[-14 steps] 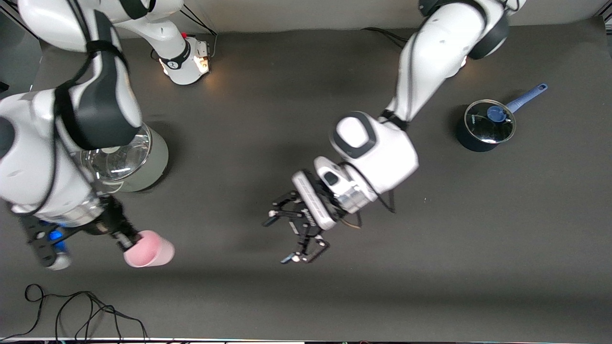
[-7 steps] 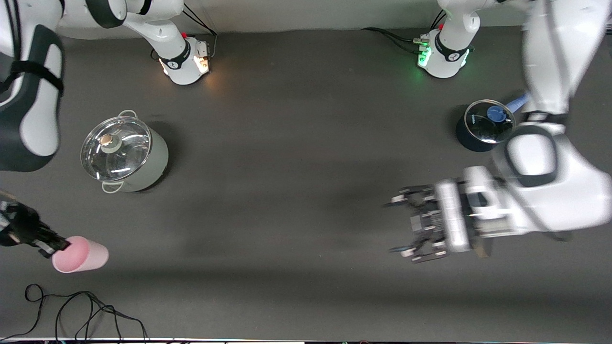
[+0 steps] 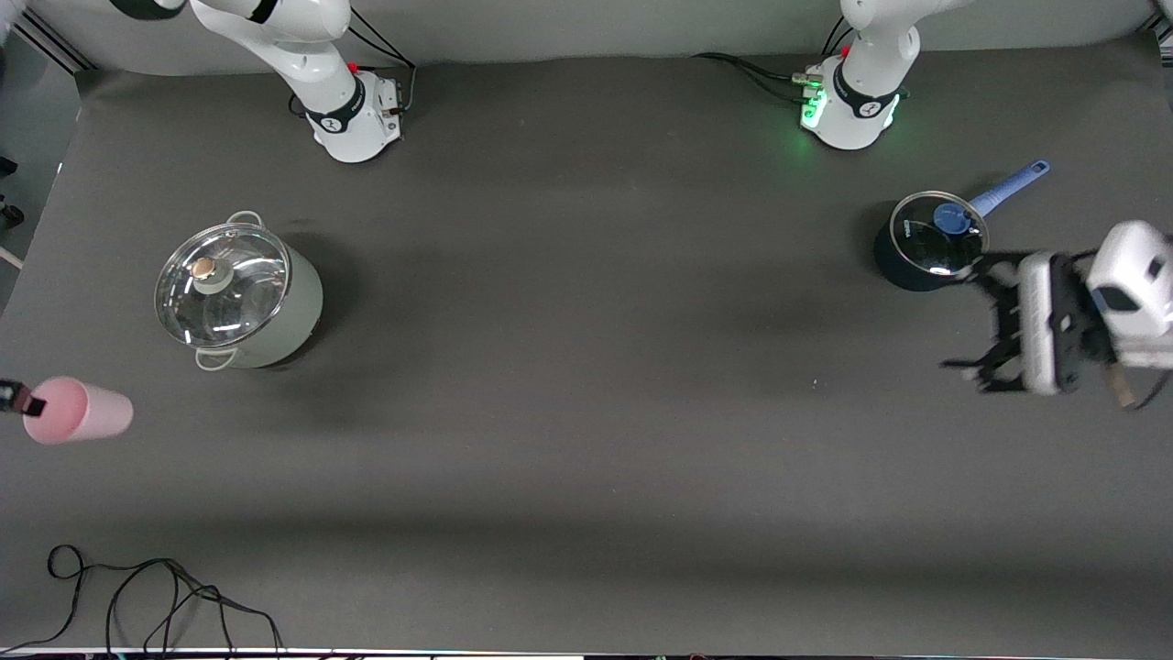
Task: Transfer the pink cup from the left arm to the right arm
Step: 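Open the left gripper and withdraw while the right gripper carries the cup away, then lower the pink cup onto the table with the right gripper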
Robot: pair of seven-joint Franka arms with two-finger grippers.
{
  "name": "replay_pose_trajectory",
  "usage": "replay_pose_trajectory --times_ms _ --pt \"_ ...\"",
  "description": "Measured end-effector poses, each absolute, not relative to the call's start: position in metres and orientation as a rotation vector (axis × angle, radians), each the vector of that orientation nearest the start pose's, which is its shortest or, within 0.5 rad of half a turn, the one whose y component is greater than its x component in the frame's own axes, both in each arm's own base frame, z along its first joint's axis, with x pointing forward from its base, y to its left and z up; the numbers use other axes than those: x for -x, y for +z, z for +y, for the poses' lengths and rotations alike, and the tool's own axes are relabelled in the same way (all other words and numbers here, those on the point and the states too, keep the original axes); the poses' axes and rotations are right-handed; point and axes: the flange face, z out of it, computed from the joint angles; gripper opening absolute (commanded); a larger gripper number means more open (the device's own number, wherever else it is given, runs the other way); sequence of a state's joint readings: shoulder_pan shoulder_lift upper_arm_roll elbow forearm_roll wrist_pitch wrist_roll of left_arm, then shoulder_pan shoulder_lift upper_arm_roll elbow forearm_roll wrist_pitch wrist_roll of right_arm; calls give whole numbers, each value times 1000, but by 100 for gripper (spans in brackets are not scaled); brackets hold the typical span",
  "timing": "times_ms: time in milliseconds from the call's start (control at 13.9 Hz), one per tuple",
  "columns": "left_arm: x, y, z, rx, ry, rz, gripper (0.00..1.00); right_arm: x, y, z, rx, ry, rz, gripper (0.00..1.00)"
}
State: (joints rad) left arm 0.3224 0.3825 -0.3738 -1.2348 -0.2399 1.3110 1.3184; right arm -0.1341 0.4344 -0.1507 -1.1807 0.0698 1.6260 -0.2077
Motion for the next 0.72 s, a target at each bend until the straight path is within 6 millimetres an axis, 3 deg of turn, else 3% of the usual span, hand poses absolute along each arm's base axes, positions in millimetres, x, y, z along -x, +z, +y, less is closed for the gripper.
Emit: replay_pose_trajectory --times_ms 216,361,721 --pt "-594 603 1 2732 275 1960 100 -662 521 -166 3155 -1 -4 0" --pt "-582 623 7 2778 320 1715 100 -668 483 -163 3175 -42 -35 0" --pt "-581 630 14 3022 342 810 100 -660 374 -163 3185 -183 -80 0"
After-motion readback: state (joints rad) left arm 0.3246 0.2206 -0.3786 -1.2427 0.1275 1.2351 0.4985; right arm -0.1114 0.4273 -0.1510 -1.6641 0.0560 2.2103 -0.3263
